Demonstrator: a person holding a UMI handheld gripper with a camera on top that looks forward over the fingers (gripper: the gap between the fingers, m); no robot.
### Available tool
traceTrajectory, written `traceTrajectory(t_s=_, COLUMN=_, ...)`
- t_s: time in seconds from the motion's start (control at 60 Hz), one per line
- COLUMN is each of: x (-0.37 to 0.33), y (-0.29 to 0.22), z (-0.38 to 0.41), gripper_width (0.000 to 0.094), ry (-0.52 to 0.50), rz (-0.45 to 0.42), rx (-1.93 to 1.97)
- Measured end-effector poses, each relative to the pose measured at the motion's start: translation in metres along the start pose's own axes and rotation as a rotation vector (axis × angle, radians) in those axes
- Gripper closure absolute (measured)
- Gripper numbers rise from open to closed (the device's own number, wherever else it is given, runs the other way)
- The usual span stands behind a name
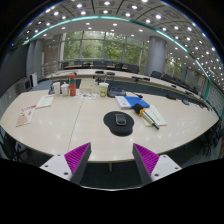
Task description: Arrange mouse
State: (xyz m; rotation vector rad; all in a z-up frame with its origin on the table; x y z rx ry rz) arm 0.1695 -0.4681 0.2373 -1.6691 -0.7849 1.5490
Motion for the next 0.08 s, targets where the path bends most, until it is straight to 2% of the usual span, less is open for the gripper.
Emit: traceTrajectory(t_s=0.083, x=-0.0061, y=-0.0014, z=0.0012, gripper_width=0.0084, ry=-0.007, rz=-0.008, rx=0.032)
Point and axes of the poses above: the point between the fingertips, and its own axes, seen from behind it with the camera up: z to the left, y down, x forward, the way the camera looks, the point moved 10 cm from there along -x, backward, against the way the camera looks, and after that the axes turned 7 degrees about x, right-handed, at the moved point
